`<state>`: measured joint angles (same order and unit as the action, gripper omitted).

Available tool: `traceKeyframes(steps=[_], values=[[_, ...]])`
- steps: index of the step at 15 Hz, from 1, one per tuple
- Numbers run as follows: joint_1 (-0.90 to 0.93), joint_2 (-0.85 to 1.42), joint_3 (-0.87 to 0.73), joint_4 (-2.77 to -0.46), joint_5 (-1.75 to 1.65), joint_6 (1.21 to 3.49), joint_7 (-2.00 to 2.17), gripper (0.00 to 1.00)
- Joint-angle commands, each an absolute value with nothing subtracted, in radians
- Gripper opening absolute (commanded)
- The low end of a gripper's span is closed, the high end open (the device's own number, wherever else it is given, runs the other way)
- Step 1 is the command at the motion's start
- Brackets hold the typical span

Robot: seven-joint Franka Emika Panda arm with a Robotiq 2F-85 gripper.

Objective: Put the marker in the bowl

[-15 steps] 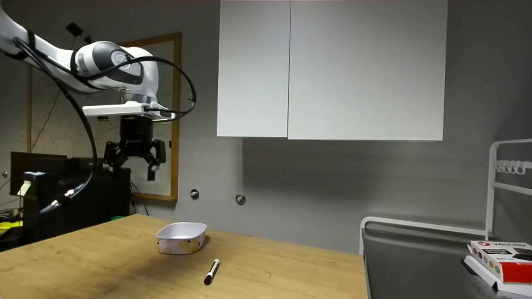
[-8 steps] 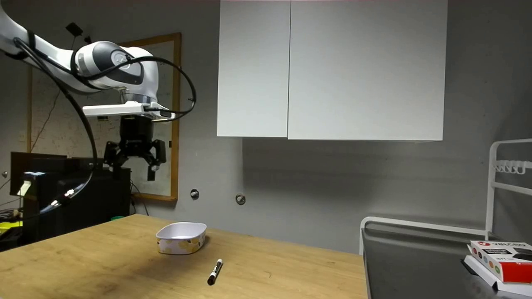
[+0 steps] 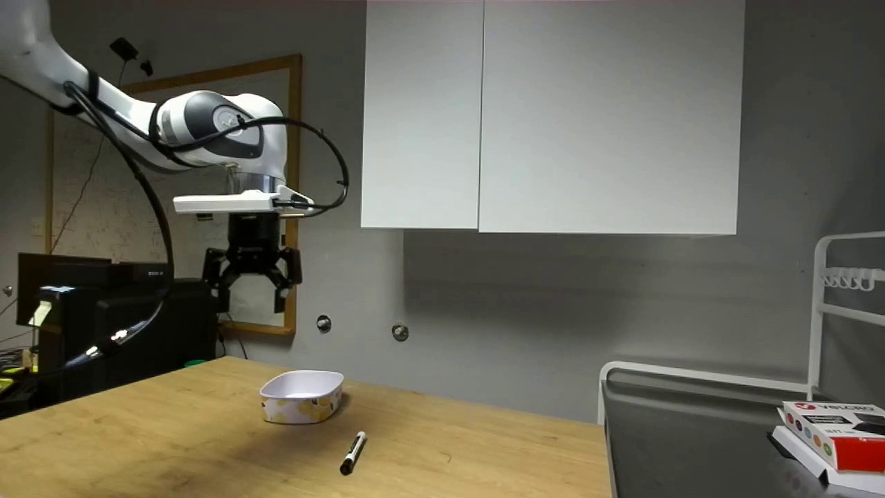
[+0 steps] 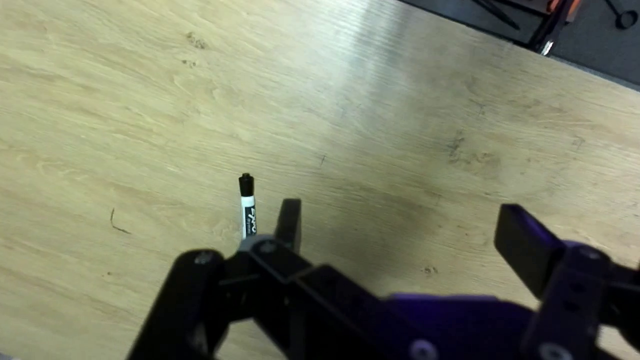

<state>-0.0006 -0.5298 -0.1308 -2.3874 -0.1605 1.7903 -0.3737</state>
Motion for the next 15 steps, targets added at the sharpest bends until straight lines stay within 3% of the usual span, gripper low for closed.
traceKeyframes(steps=[1,7,15], values=[[0.000,-0.379,-0.216,-2.332,-0.127,1.877,-0.513,1.00],[-0.035,-0.142,-0.301,-2.247,0.004,1.937,-0.757,1.00],[-0.079,0.119,-0.199,-2.080,0.049,1.962,-0.775,1.00]])
